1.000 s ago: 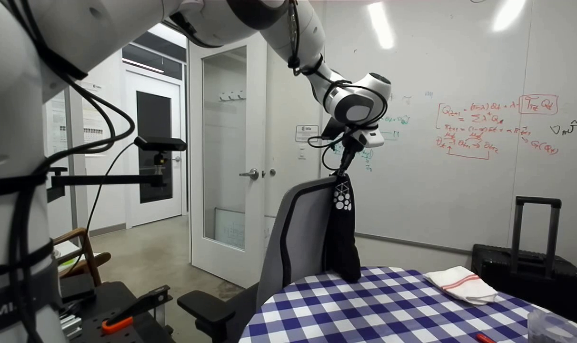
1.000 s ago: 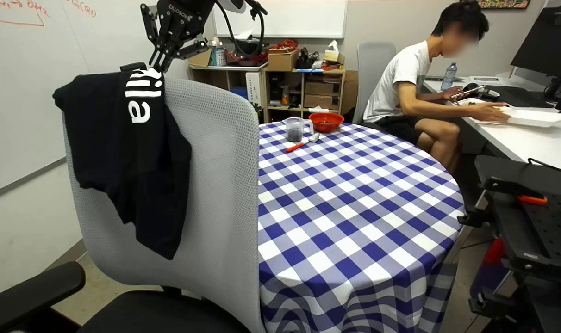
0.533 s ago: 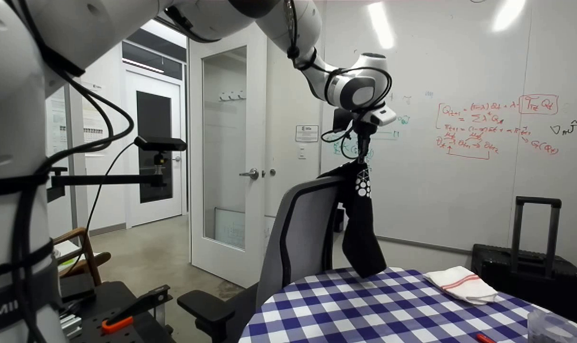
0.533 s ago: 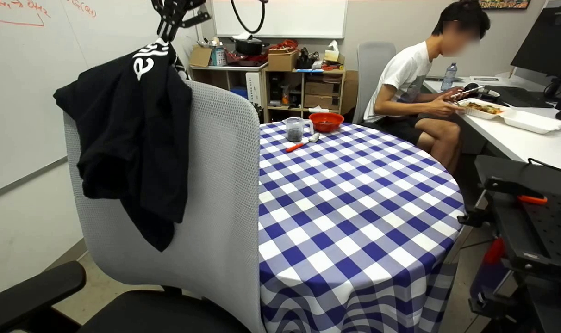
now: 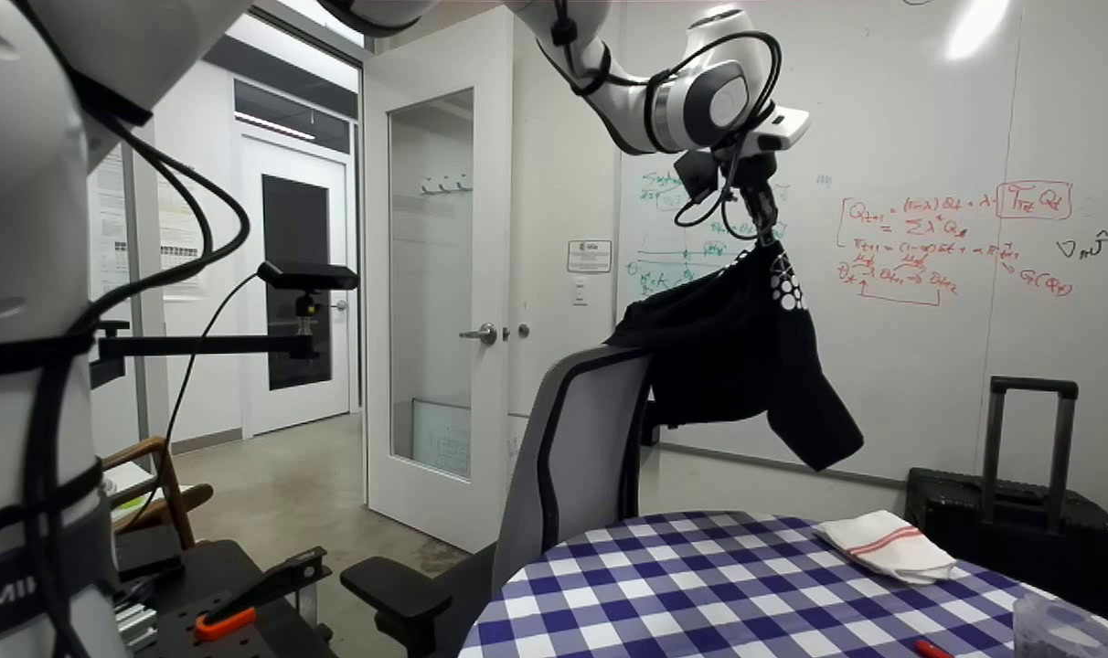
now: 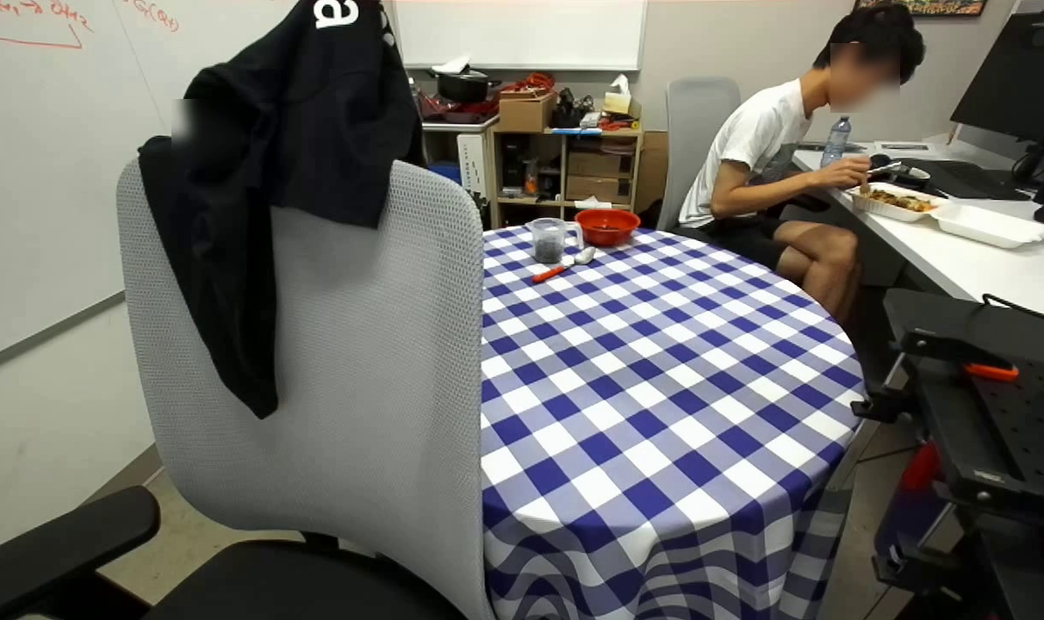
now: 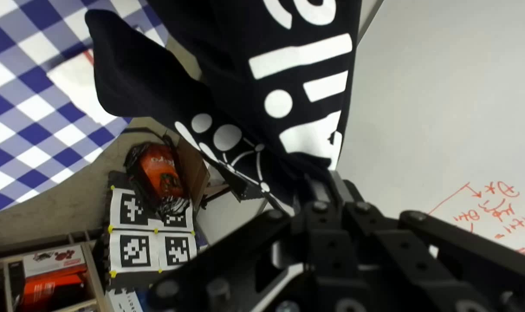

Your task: Put the black shirt on the table

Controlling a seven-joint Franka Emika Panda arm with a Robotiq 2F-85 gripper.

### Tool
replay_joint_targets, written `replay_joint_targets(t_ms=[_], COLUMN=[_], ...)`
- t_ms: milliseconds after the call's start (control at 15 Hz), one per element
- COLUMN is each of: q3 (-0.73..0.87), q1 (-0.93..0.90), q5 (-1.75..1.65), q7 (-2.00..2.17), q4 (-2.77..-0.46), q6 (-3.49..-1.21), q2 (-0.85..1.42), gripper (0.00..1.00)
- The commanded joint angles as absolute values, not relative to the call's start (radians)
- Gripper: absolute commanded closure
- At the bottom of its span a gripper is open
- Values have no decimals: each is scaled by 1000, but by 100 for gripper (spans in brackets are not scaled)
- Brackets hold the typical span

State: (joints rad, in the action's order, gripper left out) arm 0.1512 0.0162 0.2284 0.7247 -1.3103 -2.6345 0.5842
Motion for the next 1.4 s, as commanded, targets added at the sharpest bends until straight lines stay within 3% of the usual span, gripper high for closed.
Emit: replay_joint_targets(t_ms=[0, 400, 1333], q3=[236, 399, 521], q1=[-13, -76, -138], q5=[143, 29, -118], q7=[776, 854, 855], q4=[-1473, -1674, -1918], q6=[-2758, -2867, -2855], q2=[476, 358, 207], gripper=[99, 99, 99])
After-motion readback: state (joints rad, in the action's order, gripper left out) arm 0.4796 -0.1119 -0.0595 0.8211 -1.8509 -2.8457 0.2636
